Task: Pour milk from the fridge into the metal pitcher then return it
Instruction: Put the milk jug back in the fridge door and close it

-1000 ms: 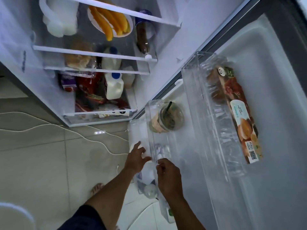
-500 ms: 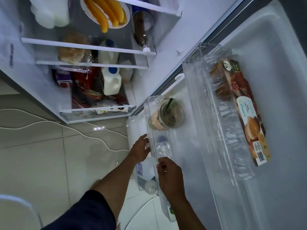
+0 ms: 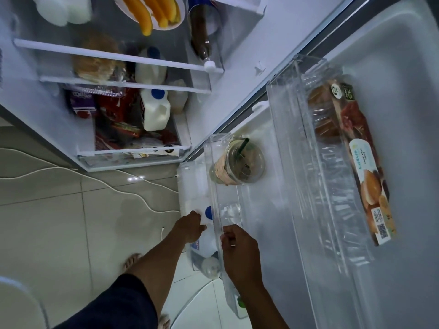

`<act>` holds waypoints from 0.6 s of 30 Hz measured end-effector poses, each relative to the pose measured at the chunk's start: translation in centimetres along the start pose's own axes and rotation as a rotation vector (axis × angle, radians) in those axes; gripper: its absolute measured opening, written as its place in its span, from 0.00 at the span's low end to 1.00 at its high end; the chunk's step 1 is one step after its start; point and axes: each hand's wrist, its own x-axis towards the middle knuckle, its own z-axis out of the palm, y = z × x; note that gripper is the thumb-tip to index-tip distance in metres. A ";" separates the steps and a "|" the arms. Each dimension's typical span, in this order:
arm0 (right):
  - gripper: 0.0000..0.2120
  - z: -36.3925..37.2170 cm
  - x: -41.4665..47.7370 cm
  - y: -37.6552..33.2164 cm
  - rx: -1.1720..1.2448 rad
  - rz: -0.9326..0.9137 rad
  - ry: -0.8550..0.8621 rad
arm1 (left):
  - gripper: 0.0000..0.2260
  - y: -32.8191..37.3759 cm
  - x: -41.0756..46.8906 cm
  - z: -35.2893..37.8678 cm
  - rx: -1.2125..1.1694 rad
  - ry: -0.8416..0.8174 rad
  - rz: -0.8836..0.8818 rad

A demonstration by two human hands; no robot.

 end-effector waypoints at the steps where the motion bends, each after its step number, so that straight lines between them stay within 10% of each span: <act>1: 0.05 0.1 0.0 0.0 0.000 -0.010 -0.004 | 0.28 0.0 0.2 0.3 0.011 -0.037 -0.011; 8: 0.05 0.6 -0.2 -0.6 0.011 -0.021 0.015 | 0.30 -0.3 0.3 0.2 -0.058 -0.112 -0.048; 18: 0.06 0.7 -0.1 -2.2 -0.034 0.037 -0.007 | 0.09 -0.5 -7.4 -4.2 -0.433 0.292 -0.002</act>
